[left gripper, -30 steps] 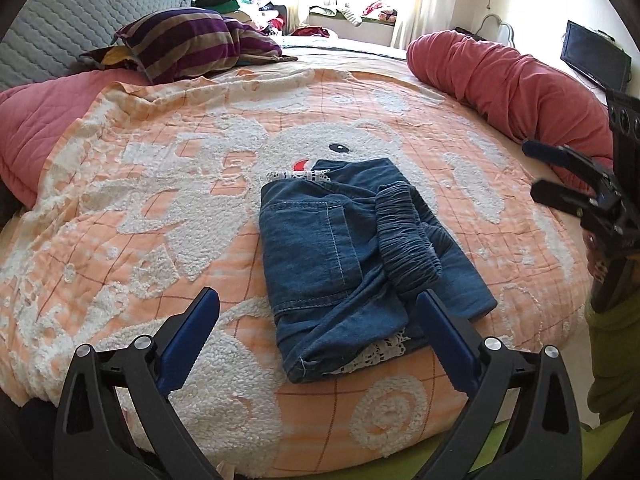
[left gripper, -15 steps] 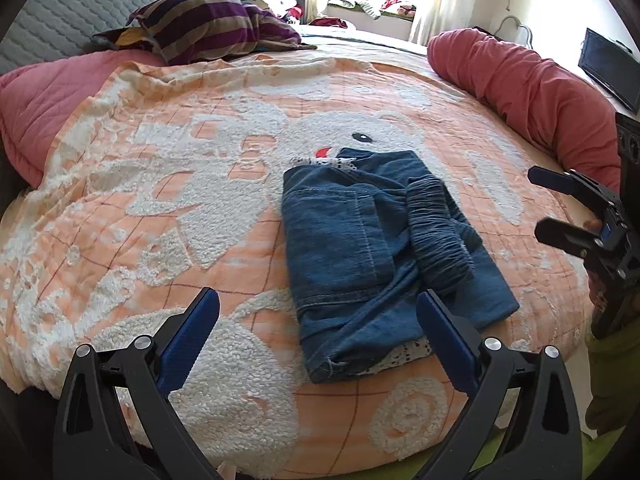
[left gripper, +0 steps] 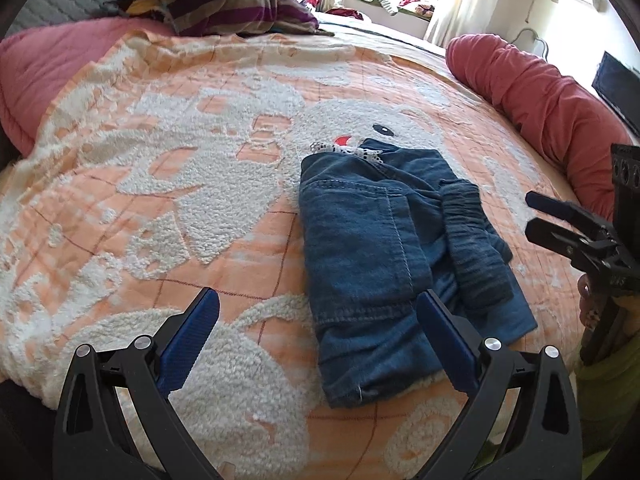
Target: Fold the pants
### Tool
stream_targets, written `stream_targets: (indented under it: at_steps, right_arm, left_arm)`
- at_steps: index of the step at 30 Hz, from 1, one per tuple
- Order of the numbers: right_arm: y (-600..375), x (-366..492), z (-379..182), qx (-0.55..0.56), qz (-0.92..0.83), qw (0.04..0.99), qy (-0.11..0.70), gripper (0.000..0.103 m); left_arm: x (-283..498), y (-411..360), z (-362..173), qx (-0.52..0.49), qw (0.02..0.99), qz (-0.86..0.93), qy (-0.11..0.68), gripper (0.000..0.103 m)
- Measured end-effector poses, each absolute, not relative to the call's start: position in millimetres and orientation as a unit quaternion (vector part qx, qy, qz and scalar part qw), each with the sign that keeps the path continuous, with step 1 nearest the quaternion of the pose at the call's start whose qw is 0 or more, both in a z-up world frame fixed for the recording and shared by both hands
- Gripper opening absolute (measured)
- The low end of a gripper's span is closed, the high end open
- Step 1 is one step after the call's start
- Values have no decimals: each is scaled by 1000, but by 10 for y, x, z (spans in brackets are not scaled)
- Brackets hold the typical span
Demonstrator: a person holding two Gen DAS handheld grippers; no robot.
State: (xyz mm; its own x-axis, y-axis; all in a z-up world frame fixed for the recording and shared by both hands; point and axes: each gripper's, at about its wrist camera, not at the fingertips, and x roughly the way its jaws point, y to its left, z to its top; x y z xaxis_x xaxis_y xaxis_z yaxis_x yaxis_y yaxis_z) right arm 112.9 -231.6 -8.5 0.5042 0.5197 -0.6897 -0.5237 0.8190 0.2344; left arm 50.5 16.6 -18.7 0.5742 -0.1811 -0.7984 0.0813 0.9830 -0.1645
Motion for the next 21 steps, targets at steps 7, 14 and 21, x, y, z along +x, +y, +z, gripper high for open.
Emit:
stream_targets:
  at_steps: [7, 14, 21]
  right_arm:
    - [-2263, 1448, -346, 35, 294, 842, 451, 67]
    - [-2199, 1628, -649, 60, 307, 811, 494, 64]
    - [-2059, 1616, -639, 38, 344, 813, 468, 53]
  left_arm:
    - [793, 215, -311, -77, 879, -76, 464, 98]
    - [1093, 162, -504, -110, 862, -107, 484, 97]
    - [1163, -32, -534, -110, 852, -148, 490, 49]
